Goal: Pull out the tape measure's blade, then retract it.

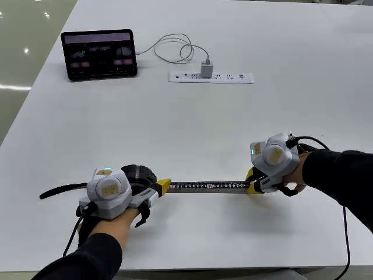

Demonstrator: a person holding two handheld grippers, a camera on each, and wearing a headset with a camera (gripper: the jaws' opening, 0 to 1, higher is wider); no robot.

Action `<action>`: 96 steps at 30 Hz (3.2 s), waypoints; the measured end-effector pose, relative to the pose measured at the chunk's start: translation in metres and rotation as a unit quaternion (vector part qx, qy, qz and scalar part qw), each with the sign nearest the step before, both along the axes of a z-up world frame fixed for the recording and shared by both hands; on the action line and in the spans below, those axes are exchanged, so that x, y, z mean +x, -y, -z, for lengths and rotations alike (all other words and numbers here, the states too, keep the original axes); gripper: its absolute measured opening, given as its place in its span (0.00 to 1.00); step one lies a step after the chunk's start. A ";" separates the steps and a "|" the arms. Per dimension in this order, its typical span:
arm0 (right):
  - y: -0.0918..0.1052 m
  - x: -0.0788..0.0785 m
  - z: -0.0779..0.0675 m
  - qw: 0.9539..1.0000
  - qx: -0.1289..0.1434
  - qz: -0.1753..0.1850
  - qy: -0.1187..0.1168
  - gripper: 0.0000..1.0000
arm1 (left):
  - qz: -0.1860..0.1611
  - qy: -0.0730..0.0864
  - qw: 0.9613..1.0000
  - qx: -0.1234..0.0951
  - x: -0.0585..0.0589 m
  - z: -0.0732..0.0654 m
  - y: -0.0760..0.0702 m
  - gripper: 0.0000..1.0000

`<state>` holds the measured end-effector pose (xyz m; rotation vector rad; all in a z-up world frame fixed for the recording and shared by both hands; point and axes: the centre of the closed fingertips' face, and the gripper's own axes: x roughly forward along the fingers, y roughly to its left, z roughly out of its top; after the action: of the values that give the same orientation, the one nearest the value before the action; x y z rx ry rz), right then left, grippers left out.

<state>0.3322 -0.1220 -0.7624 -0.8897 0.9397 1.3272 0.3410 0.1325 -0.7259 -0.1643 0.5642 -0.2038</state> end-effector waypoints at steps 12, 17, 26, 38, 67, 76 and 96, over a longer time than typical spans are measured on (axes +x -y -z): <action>-0.001 -0.001 0.001 1.000 -0.021 0.022 -0.003 0.11 | -0.020 -0.018 0.999 0.019 0.000 0.004 -0.008 0.69; -0.001 -0.001 0.000 0.999 -0.019 0.026 -0.002 0.11 | -0.020 -0.020 0.999 0.036 0.000 0.005 -0.012 0.65; -0.001 -0.001 0.000 1.000 -0.017 0.024 -0.002 0.11 | -0.017 -0.020 0.999 0.039 0.001 0.006 -0.011 0.64; -0.002 -0.002 0.000 1.000 0.009 0.022 -0.007 0.10 | -0.010 -0.027 0.998 0.048 0.000 0.006 -0.012 0.62; -0.023 -0.007 -0.001 0.999 0.046 0.026 -0.003 0.10 | -0.003 -0.036 0.999 0.038 0.001 0.007 -0.011 0.62; -0.033 -0.007 -0.001 0.999 0.045 0.021 -0.003 0.10 | 0.000 -0.037 0.999 0.038 0.001 0.008 -0.011 0.62; -0.046 -0.006 -0.001 0.998 0.053 0.029 -0.004 0.10 | 0.000 -0.040 0.999 0.036 0.001 0.008 -0.011 0.62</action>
<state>0.3259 -0.0759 -0.7613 -0.7700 0.8873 1.3189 0.3417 0.1436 -0.7341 -0.1031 0.6498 -0.1765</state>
